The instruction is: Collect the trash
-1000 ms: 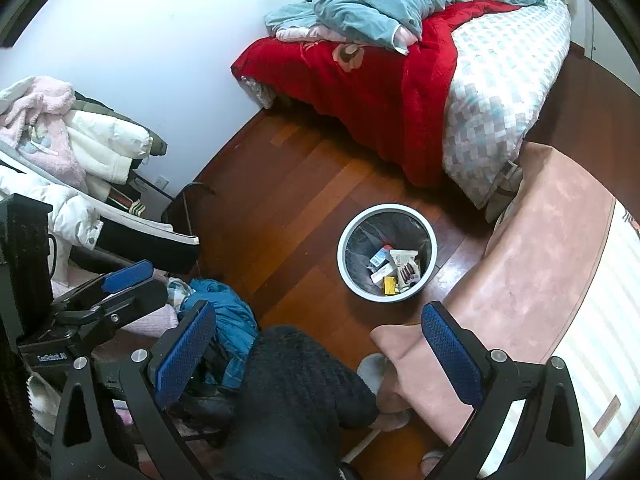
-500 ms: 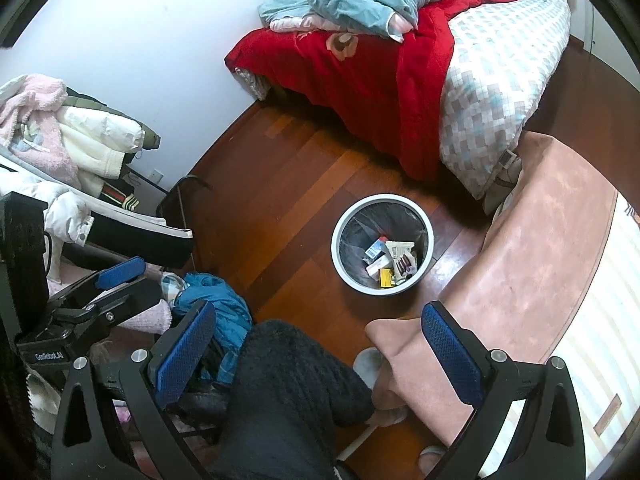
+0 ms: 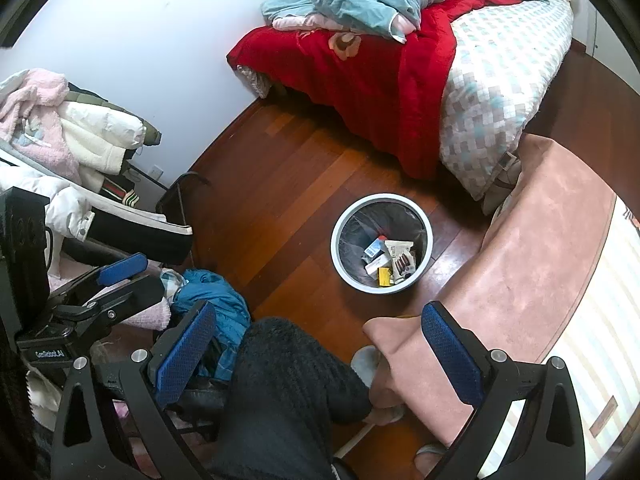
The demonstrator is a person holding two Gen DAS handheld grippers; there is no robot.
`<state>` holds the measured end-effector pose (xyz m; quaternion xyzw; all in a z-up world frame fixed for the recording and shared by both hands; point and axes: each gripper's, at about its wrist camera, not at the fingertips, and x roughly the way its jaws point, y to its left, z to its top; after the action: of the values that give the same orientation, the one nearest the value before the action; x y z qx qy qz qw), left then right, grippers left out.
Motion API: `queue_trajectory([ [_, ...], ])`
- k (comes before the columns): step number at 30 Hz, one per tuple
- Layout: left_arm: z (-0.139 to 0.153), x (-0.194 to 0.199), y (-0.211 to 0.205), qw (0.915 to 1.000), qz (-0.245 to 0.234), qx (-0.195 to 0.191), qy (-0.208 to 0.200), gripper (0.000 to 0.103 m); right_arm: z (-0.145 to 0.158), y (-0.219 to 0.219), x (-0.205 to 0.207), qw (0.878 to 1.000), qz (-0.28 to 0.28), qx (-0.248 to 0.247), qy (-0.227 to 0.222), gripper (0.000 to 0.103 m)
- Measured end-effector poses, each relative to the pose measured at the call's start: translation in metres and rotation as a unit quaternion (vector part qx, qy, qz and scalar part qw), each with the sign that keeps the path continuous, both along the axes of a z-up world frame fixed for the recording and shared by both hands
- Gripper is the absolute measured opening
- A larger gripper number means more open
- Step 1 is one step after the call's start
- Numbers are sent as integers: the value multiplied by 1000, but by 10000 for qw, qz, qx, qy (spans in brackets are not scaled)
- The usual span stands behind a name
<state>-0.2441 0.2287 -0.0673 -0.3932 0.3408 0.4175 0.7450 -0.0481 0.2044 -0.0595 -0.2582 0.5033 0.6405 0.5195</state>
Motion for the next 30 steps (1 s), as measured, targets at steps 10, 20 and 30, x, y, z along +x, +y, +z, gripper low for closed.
queue_trajectory([
  [10,1,-1,-1,10000,9,-8,-15,103,2,-1,-1,10000,16,-4,10,103],
  [20,1,-1,-2,10000,14,-4,-14,103,5,-3,-10,10000,50,1,19,103],
  [30,1,-1,-5,10000,25,-26,-51,103,6,0,-15,10000,49,4,30,103],
])
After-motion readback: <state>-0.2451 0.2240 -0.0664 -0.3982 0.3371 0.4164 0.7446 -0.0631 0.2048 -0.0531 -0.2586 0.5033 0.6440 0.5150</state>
